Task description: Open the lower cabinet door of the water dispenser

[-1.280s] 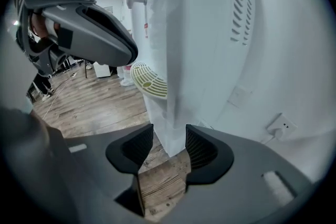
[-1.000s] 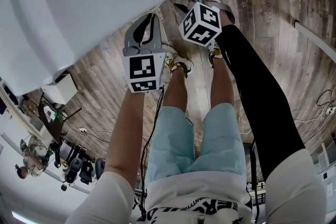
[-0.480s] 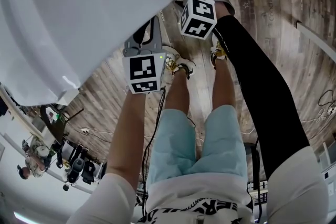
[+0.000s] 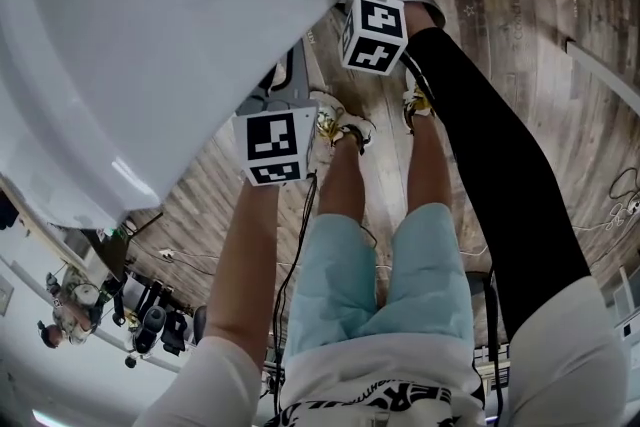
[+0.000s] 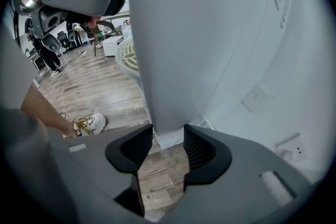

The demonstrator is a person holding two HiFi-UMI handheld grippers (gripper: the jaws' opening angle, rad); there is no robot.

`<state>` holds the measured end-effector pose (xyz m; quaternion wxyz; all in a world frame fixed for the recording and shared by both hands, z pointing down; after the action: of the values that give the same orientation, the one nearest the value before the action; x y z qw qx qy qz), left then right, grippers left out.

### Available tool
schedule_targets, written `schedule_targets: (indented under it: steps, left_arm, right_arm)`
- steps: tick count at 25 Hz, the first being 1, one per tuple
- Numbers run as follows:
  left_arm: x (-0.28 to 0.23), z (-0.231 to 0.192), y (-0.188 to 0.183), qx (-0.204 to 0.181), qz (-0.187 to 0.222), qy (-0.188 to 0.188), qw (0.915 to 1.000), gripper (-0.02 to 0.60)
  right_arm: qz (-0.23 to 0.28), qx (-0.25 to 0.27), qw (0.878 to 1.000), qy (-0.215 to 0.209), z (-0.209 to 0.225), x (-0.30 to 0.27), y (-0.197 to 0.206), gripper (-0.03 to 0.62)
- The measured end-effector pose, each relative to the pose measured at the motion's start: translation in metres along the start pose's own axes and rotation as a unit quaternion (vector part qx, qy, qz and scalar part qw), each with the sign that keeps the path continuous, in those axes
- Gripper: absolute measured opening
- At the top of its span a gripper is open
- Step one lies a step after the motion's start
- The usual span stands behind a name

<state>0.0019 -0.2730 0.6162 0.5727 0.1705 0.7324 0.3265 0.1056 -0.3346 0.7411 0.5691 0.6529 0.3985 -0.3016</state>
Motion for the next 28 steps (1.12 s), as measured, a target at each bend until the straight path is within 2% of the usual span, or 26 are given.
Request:
schedule_targets:
  steps: [5,10,17,22,28]
  left_arm:
    - [-0.004,0.000,0.000,-0.002,-0.005,0.006,1.0000,0.055]
    - [0.001,0.000,-0.003,-0.027,-0.006,0.015,0.9995,0.055]
    - [0.001,-0.001,-0.005,-0.026,-0.004,0.012,0.9996,0.055]
    - [0.003,0.001,-0.003,-0.029,0.001,0.020,0.9994,0.055]
    - [0.008,0.004,0.003,-0.034,0.000,0.021,0.9992,0.055]
  right_arm:
    - [0.012,-0.005,1.000,0.003,-0.001,0.000,0.005,0.170]
    - [0.012,-0.003,1.000,0.002,-0.002,0.002,0.003,0.167]
    - [0.006,-0.008,1.000,0.007,-0.003,0.002,0.002,0.167]
    - [0.012,-0.008,1.000,-0.012,-0.023,0.004,0.004,0.167]
    - [0.011,-0.034,0.999,-0.002,-0.035,0.005,0.005,0.169]
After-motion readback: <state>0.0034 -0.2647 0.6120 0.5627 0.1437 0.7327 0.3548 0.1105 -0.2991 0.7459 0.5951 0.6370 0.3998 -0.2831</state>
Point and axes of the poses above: the fingertips, and each gripper's own axes: x backward along the fingers, z to its right, y out of its underside, the point moved 8 cm from there along x, backward along the fingers, and after that the axes turned 13 degrees about x, right-handed, at the moved point
